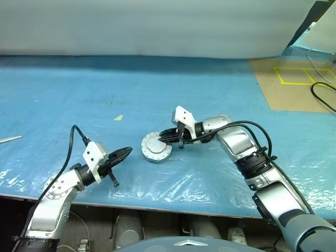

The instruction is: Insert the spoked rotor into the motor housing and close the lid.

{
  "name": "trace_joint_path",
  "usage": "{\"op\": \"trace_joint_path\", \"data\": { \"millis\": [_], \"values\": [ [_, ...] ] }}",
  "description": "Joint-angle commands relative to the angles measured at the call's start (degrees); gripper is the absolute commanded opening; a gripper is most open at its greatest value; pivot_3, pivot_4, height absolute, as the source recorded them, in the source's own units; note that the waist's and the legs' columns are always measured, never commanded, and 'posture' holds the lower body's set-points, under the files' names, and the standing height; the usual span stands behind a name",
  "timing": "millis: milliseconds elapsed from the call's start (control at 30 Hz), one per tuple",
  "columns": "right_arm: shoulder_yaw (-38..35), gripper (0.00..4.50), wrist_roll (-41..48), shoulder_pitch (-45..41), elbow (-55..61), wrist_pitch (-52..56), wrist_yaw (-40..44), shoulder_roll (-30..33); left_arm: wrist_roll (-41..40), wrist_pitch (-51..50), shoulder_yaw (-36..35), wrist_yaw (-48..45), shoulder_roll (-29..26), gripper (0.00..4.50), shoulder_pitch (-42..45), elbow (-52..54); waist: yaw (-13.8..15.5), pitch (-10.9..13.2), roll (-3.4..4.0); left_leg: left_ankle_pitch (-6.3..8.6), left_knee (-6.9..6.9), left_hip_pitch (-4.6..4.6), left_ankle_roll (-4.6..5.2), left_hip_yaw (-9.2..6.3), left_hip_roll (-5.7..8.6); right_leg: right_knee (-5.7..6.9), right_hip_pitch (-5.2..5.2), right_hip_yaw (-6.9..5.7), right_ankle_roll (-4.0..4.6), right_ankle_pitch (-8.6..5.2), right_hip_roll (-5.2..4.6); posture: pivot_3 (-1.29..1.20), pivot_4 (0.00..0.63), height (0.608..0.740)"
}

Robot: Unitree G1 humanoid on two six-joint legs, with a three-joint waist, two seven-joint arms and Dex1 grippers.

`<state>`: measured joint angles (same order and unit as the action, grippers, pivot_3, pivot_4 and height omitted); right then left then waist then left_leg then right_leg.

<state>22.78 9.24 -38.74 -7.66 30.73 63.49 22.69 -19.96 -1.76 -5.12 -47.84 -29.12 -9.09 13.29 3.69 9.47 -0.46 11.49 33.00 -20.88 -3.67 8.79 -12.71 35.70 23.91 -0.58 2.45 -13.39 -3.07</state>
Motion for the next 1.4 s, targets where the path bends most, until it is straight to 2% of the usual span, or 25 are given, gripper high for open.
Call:
{"op": "trace_joint_path", "data": {
  "millis": [33, 133, 233, 467, 733, 867, 1033, 1400],
  "values": [
    [-0.28, 0.88, 0.78, -1.21, 2.1, 0.49, 0.73, -0.25, 0.32, 1.96, -1.57, -0.13, -1.04, 0.0, -0.35, -0.05, 0.03, 0.0, 0.0, 0.0, 0.01, 0.01, 0.0, 0.0, 0.0, 0.0, 0.0, 0.0, 0.0, 0.0, 0.0, 0.0, 0.15, 0.74],
    [-1.09, 0.88, -0.08, -1.82, 0.43, -0.28, -0.44, -0.51, 0.36, 2.2, -1.25, 0.22, -0.88, 0.0, -0.39, -0.02, 0.01, 0.0, 0.0, 0.0, 0.02, 0.01, 0.0, 0.0, 0.0, 0.01, 0.0, 0.01, 0.0, 0.0, 0.0, 0.0, 0.15, 0.74],
    [-1.94, 1.45, 0.17, -1.88, -0.32, -0.63, -0.94, -0.52, -0.34, 1.81, -1.45, 1.02, -0.11, 0.0, -0.28, 0.42, 0.04, 0.0, 0.0, 0.0, 0.03, 0.02, 0.0, 0.0, 0.0, 0.02, 0.0, 0.01, 0.01, 0.0, 0.0, 0.0, 0.15, 0.74],
    [-2.99, 3.68, 1.79, -1.85, 2.58, 1.02, 0.25, 0.27, -0.38, 1.4, -0.91, 1.24, -0.03, 0.0, -1.0, 1.24, 0.08, 0.0, 0.0, 0.0, 0.03, 0.0, 0.0, 0.0, 0.0, 0.02, 0.0, 0.0, 0.0, 0.0, 0.0, 0.0, 0.15, 0.74],
    [-1.37, 3.68, 3.5, 0.29, 8.34, 3.9, 0.21, -1.17, -1.25, 0.51, -0.93, 1.51, 0.02, 0.0, -1.6, 2.41, 0.08, 0.0, 0.0, 0.0, 0.03, 0.01, 0.0, 0.0, -0.01, 0.02, 0.0, 0.01, 0.0, 0.0, 0.0, 0.0, 0.15, 0.74],
    [0.26, 4.48, 2.55, 1.26, 9.09, 2.29, 0.72, -1.44, -1.31, 0.38, -1.26, 1.24, -0.45, 0.0, -1.83, 2.42, 0.08, 0.0, 0.0, 0.0, 0.03, 0.01, 0.0, 0.0, -0.01, 0.02, 0.0, 0.0, 0.0, 0.0, 0.0, 0.0, 0.15, 0.74],
    [3.33, 4.48, -2.52, 1.43, 5.42, -3.91, -2.03, -1.9, -1.14, 0.18, -1.25, 1.52, -0.41, 0.0, -2.06, 2.79, 0.06, 0.0, 0.0, 0.0, 0.03, 0.03, 0.0, 0.0, -0.01, 0.03, 0.0, 0.01, 0.0, 0.0, 0.0, 0.0, 0.15, 0.74],
    [5.13, 4.48, -5.48, 3.1, 3.05, -8.97, -2.17, -2.2, -0.99, 0.19, -0.98, 2.02, -0.23, 0.0, -1.62, 2.38, 0.04, -0.01, -0.01, 0.0, 0.04, 0.01, 0.0, 0.0, 0.0, 0.03, -0.01, 0.0, 0.0, 0.0, 0.0, 0.0, 0.15, 0.74]
  ]
}}
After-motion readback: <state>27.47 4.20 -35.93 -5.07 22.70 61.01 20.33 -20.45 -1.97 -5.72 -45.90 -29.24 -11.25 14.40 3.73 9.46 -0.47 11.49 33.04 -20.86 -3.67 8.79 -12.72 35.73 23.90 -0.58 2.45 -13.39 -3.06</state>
